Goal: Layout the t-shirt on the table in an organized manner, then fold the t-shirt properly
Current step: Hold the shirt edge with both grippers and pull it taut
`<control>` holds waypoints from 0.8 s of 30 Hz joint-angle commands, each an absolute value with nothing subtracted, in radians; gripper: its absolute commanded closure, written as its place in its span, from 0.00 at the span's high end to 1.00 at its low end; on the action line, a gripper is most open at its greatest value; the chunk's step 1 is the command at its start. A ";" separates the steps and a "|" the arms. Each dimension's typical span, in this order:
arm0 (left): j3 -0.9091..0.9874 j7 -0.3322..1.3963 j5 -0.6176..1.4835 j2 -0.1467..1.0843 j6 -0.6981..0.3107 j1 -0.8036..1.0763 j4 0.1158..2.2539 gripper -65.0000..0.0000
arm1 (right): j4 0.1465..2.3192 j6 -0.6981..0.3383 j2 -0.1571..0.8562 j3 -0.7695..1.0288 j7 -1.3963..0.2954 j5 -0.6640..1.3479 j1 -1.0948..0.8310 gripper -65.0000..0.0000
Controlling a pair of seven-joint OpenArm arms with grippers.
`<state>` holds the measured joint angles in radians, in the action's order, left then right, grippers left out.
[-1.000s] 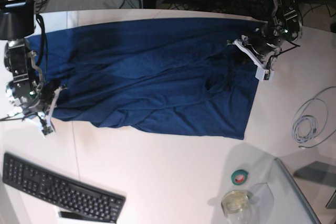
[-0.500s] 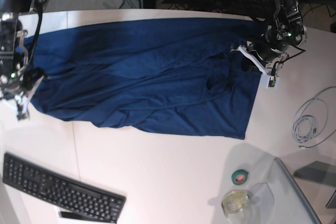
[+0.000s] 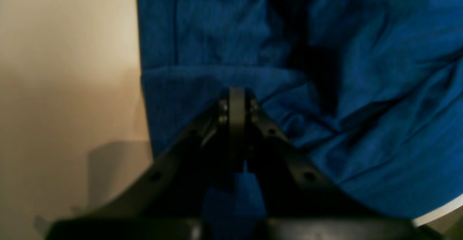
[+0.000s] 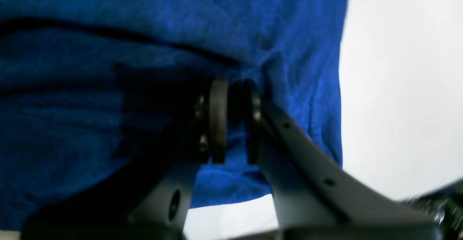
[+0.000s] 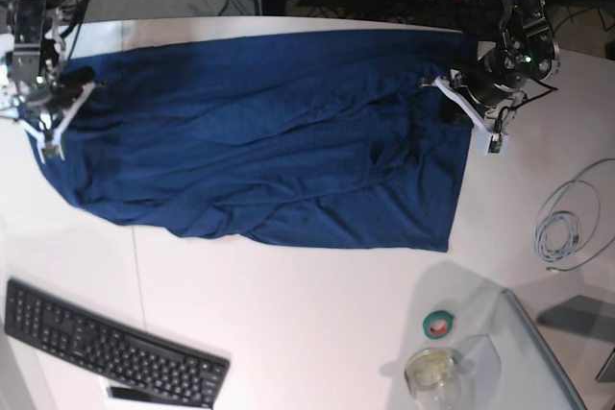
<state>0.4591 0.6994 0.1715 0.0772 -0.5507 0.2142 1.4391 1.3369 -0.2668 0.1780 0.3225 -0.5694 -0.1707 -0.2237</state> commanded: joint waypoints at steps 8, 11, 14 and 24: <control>0.452 0.682 0.182 0.087 -0.555 0.202 1.428 0.00 | 1.483 -0.282 0.131 0.338 -0.636 -0.173 -0.328 0.12; 0.456 0.684 0.191 0.087 -0.555 0.200 1.446 0.00 | 1.550 -0.282 0.130 0.338 -0.636 -0.171 -0.338 0.12; 0.461 0.685 0.191 0.087 -0.556 0.206 1.491 0.00 | 1.639 -0.282 0.134 0.338 -0.636 -0.174 -0.318 0.12; 0.455 0.687 0.193 0.071 -0.556 0.302 1.600 0.00 | 1.584 -0.285 0.202 0.257 -0.665 -0.170 -0.070 0.24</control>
<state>0.4526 0.7036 0.1799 0.0677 -0.5541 0.3073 1.5852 1.5600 -0.2859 0.1917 0.2554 -0.6914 -0.1768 -0.0875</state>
